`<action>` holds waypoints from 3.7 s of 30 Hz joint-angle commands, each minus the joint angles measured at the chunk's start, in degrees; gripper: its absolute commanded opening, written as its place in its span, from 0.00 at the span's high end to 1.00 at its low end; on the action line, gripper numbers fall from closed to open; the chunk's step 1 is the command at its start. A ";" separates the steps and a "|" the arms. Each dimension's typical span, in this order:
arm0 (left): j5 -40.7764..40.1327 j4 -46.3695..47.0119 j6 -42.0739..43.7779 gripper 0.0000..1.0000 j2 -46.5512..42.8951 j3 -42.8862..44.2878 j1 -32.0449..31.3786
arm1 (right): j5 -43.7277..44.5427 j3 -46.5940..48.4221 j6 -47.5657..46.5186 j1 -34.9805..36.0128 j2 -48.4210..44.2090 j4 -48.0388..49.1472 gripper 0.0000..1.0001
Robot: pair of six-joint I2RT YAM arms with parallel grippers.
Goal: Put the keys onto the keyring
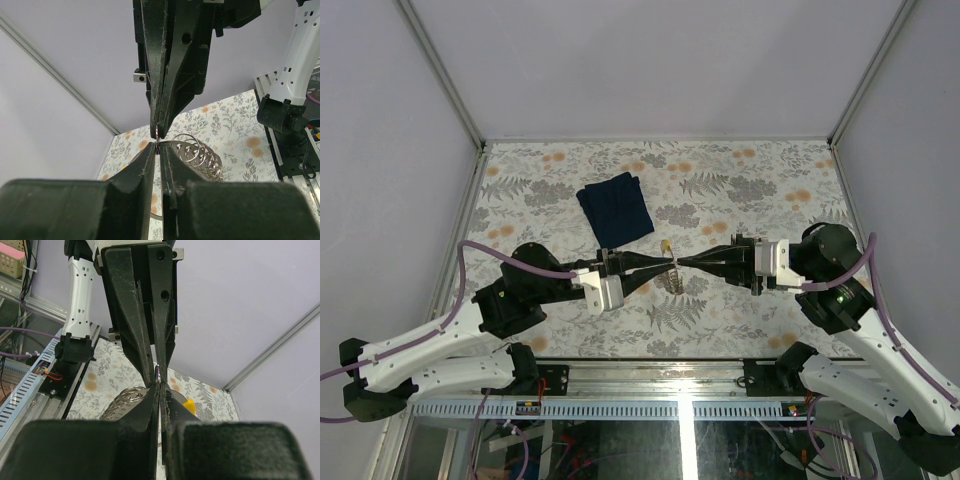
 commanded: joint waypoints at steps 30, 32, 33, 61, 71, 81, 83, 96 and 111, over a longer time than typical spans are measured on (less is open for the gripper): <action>-4.03 -3.01 -2.90 1.00 0.89 5.65 -0.24 | 7.40 2.59 -4.14 0.80 -3.30 -4.23 0.40; -6.34 -2.72 -4.17 1.00 0.52 4.91 -0.27 | 11.42 3.54 -6.09 0.79 -4.58 -7.06 0.33; -6.90 -2.62 -4.50 1.00 0.35 4.56 -0.25 | 12.58 4.05 -6.85 0.79 -5.02 -8.35 0.25; -12.60 -0.26 -9.76 1.00 3.39 2.18 -0.28 | 15.40 12.17 -23.43 0.80 -8.75 -23.30 0.01; -12.49 -0.59 -9.54 1.00 5.57 3.53 -0.21 | 15.99 8.85 -22.66 0.78 -10.76 -19.93 0.01; -12.41 -0.38 -9.50 1.00 5.96 3.50 -0.21 | 15.68 9.30 -21.27 0.73 -10.74 -19.01 0.01; -12.49 -0.34 -9.62 1.00 5.84 3.35 -0.21 | 15.26 9.26 -21.02 0.73 -10.38 -19.17 0.01; -12.73 -0.17 -9.63 1.00 5.99 3.04 -0.28 | 14.90 7.51 -18.24 0.80 -11.71 -14.34 0.01; -12.67 0.41 -9.76 1.00 6.14 2.52 -0.24 | 14.90 7.55 -17.51 0.80 -11.03 -14.45 0.01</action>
